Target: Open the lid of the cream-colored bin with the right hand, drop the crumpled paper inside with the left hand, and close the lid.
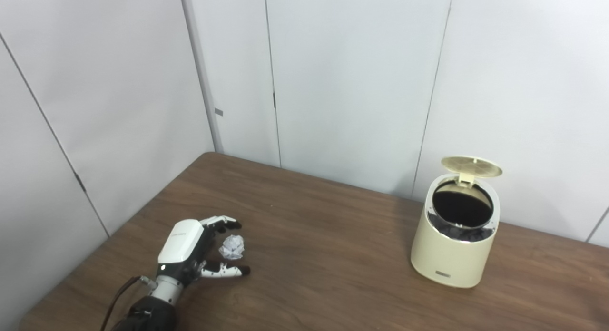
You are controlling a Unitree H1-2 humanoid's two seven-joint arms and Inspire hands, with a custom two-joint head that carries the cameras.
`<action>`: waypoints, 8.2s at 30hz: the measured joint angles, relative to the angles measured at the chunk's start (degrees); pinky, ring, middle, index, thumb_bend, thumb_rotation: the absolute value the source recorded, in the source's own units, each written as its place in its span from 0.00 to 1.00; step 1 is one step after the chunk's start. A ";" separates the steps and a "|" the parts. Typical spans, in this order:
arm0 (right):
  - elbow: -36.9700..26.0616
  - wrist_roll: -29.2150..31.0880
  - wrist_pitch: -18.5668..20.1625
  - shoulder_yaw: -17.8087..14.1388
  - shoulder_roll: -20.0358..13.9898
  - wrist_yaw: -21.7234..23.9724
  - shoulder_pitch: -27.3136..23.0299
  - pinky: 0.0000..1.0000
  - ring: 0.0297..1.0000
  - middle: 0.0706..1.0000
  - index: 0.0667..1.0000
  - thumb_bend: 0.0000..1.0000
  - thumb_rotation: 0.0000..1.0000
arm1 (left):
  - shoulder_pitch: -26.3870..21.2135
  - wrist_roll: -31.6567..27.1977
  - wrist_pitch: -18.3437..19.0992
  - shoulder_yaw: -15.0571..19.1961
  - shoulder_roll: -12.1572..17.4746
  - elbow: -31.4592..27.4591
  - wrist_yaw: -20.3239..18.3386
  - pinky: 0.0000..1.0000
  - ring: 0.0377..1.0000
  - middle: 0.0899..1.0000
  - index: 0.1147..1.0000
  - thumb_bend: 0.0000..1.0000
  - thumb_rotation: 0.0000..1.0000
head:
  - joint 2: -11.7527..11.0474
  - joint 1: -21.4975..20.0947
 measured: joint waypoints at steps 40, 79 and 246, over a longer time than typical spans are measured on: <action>-2.24 -6.33 1.73 -1.58 1.98 -0.25 0.79 0.75 0.86 0.87 0.88 0.96 0.79 | -3.71 6.78 5.21 -13.40 6.39 4.78 10.72 0.14 0.14 0.15 0.40 0.51 0.03 | -0.53 -3.87; -7.26 -13.60 6.05 0.28 8.18 -3.02 1.13 0.76 0.85 0.85 0.86 0.75 0.58 | -10.62 10.37 -0.12 -12.27 2.89 -18.31 3.01 0.12 0.13 0.15 0.40 0.51 0.03 | -4.83 -13.62; -10.72 -18.80 11.16 7.98 17.43 -8.91 1.81 0.78 0.86 0.87 0.85 0.84 0.57 | -44.71 10.28 -7.76 -32.35 -16.23 20.45 8.88 0.35 0.36 0.39 0.42 0.52 0.08 | -5.89 -30.06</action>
